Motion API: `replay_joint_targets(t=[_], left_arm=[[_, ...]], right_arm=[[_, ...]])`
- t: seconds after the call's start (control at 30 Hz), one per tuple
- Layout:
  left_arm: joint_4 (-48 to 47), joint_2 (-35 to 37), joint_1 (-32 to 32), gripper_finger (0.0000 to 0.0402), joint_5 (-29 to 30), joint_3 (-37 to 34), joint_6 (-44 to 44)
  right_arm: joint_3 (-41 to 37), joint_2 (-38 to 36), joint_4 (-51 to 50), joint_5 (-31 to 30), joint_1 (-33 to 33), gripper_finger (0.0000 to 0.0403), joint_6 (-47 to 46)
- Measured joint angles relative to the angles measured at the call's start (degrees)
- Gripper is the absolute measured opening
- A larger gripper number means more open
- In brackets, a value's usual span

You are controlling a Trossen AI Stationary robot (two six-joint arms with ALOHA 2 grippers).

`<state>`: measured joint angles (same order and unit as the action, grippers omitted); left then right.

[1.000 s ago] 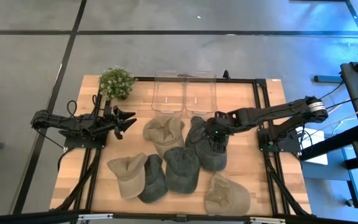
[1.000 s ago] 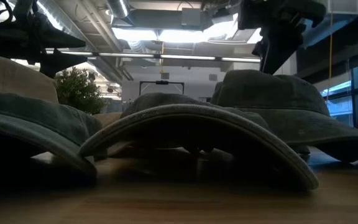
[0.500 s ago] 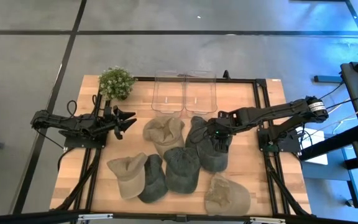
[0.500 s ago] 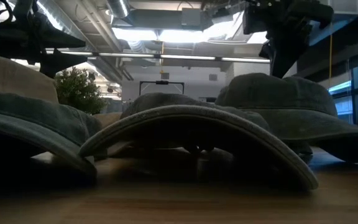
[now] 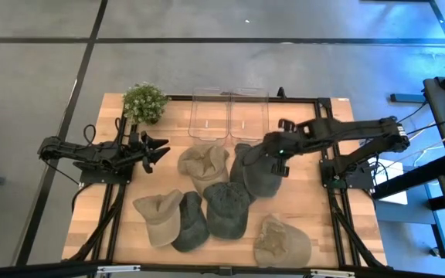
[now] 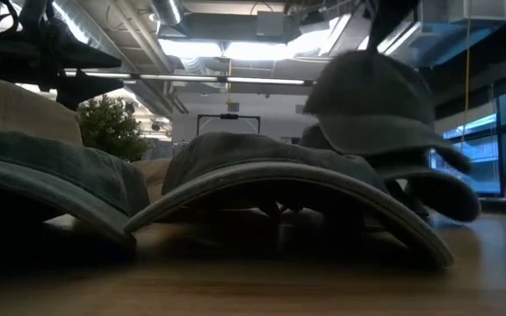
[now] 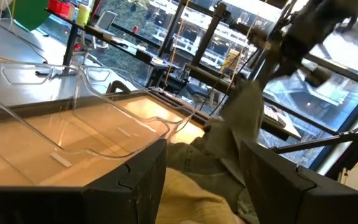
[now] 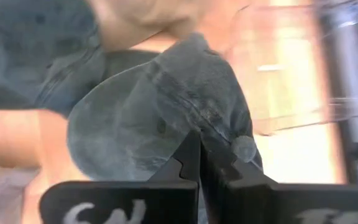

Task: Pick & Place hat
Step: Put the black cap into the right transparent bin

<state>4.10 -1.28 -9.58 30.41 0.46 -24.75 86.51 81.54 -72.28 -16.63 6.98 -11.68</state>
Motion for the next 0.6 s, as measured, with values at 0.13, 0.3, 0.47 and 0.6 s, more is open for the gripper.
replay_joint_targets(t=[0.13, 0.3, 0.47, 0.6], left_arm=[[0.0, -0.4, 0.0, 0.0196, 0.0, 0.0, 0.0], [0.0, -1.0, 0.0, 0.0196, 0.0, 0.0, 1.5], [0.0, -1.2, 0.0, 0.0196, 0.0, 0.0, 1.7], [0.0, -1.2, 0.0, 0.0196, 0.0, 0.0, 1.5]], right_arm=[[7.1, 0.0, -3.0, -5.3, -0.1, 0.0001, 1.6], [13.9, 0.0, -2.3, -13.5, -2.9, 0.0001, 9.5], [17.5, 0.0, 0.4, -16.3, -9.4, 0.0000, 18.1], [17.4, 0.4, 5.4, -15.7, -15.1, 0.0000, 25.4]])
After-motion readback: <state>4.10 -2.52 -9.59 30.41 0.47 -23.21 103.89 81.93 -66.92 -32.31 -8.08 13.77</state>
